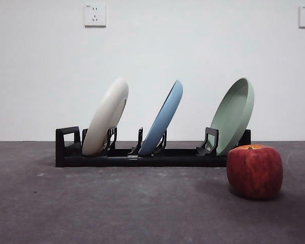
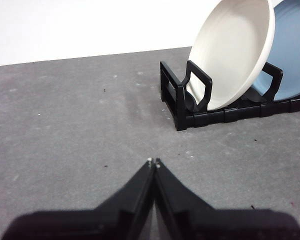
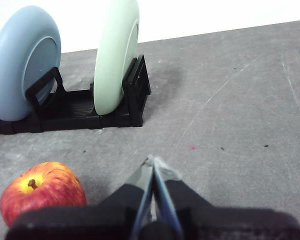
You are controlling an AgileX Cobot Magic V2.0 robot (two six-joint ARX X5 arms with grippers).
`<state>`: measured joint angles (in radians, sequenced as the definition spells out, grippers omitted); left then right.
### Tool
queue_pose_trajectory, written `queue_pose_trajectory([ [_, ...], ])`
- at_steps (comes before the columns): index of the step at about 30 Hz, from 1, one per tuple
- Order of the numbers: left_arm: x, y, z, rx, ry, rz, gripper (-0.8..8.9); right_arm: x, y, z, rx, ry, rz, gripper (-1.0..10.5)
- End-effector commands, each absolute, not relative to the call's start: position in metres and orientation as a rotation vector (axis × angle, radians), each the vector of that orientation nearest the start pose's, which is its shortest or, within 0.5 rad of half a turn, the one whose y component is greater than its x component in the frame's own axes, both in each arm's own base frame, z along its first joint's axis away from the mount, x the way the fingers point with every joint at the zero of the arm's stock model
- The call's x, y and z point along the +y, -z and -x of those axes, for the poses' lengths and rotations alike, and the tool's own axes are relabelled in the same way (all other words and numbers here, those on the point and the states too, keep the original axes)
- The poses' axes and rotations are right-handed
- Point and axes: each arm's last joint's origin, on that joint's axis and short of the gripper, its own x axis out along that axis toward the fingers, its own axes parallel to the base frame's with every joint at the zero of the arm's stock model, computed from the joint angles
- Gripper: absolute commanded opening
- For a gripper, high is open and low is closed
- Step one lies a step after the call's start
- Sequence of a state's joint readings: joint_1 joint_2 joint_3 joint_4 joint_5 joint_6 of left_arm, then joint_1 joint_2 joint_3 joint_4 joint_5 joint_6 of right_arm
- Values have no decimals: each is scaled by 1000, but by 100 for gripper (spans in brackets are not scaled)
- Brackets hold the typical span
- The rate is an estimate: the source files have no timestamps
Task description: Take the yellow plate from the plate rack,put the plate on the table,take the apple from the table,put the apple in the plate
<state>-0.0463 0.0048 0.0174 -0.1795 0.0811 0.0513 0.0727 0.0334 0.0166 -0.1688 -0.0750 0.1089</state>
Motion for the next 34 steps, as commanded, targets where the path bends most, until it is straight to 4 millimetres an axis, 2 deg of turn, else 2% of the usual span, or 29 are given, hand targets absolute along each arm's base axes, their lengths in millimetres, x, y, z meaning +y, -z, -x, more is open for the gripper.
queue_pose_trajectory([
  [1,-7,-148,-96,173,128,-41,-3,9,-146,-97,215,-133,-120,1],
  [6,-7,-148,-96,170,130,-40,-3,9,-146,-97,218,-129,-168,1],
  [11,-7,-151,-96,149,121,104,-7,9,-149,-96,219,-118,-282,-4],
  [14,-7,-160,-95,149,113,194,-7,9,-161,-95,187,-120,-290,-10],
  [17,-7,-180,-93,125,114,238,-7,9,-178,-95,171,-122,-290,-10],
  [22,-7,-225,-100,108,116,237,-7,10,-217,-106,208,-117,-305,-10],
  [26,-8,-258,-117,151,120,235,-7,11,-249,-123,253,-118,-304,-10],
  [34,-15,-303,-165,286,276,261,-7,16,-295,-161,333,-168,-246,1],
])
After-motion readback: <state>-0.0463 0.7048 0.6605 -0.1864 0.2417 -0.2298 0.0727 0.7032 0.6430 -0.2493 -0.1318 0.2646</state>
